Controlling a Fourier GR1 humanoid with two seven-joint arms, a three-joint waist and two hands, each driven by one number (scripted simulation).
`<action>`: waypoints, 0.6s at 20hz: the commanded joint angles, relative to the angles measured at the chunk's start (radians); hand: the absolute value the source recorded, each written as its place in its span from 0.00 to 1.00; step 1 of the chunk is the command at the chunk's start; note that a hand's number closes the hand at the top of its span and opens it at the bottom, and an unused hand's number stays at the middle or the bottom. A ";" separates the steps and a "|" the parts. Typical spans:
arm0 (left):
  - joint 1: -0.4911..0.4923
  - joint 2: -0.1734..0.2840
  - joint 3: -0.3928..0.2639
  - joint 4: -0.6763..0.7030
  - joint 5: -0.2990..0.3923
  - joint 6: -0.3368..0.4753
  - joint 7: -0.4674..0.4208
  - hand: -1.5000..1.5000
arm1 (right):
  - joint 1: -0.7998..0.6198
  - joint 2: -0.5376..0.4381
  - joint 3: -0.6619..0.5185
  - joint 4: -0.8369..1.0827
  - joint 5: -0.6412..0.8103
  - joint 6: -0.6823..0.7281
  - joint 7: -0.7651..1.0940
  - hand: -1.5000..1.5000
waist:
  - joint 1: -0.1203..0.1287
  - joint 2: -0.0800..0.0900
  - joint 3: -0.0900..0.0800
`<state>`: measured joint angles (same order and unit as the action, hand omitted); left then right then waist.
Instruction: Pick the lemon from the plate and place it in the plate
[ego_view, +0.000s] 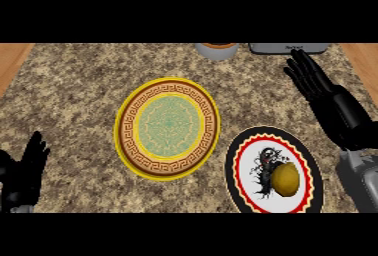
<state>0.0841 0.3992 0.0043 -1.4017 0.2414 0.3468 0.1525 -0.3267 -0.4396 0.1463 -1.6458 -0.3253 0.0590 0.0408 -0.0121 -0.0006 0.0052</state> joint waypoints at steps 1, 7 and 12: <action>-0.052 0.029 -0.014 -0.060 -0.034 -0.030 0.010 0.50 | 0.055 0.028 -0.015 0.002 0.072 -0.045 -0.045 1.00 | 0.010 0.000 -0.005; -0.211 0.065 -0.072 -0.185 -0.046 -0.131 -0.106 0.50 | 0.033 -0.116 0.091 0.229 0.440 -0.241 0.118 1.00 | -0.041 0.014 -0.050; -0.296 0.081 -0.095 -0.224 -0.023 -0.200 -0.094 0.50 | 0.059 0.154 0.111 0.305 0.629 -0.683 0.242 0.00 | -0.005 0.004 -0.007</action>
<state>-0.1606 0.4661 -0.0777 -1.6012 0.2090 0.1892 0.0574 -0.2921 -0.4034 0.2406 -1.3963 0.1613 -0.3726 0.2051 -0.0229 0.0063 -0.0100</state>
